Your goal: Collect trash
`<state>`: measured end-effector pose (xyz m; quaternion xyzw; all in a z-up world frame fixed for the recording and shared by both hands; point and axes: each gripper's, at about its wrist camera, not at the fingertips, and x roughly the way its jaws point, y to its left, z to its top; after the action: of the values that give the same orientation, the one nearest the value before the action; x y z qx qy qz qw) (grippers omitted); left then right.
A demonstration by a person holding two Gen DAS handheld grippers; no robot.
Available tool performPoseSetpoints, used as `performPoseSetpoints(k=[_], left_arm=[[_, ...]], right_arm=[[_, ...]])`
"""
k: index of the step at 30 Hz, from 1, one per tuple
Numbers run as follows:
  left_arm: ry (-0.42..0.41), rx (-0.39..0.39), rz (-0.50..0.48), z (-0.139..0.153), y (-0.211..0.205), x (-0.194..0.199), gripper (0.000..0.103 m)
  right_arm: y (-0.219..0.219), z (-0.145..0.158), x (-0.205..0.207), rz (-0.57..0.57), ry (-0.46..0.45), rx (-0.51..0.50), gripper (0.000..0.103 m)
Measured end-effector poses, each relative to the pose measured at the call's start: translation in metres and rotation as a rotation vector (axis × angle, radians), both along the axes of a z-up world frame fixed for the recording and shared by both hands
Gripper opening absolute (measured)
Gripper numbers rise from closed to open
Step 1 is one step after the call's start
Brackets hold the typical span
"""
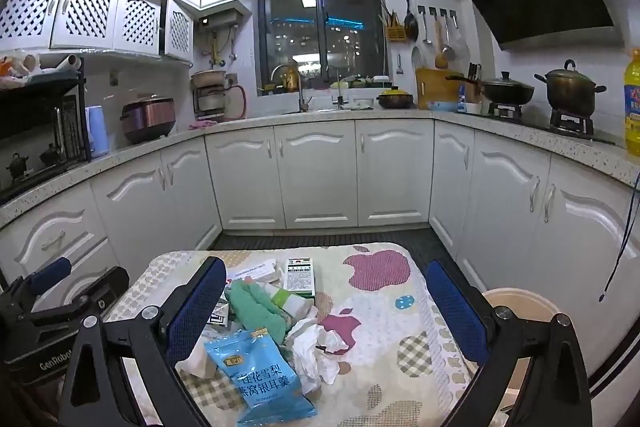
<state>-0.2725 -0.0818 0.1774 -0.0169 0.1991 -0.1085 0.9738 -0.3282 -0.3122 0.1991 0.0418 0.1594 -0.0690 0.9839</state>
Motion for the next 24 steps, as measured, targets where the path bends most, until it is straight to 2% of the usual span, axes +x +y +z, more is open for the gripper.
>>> performPoseSetpoints(k=[24], left_arm=[[0.014,-0.004,-0.012,-0.0049,0.0033,-0.0033,0.102]], right_arm=[[0.0038,0.0026,-0.0036,0.003,0.005,-0.010,0.100]])
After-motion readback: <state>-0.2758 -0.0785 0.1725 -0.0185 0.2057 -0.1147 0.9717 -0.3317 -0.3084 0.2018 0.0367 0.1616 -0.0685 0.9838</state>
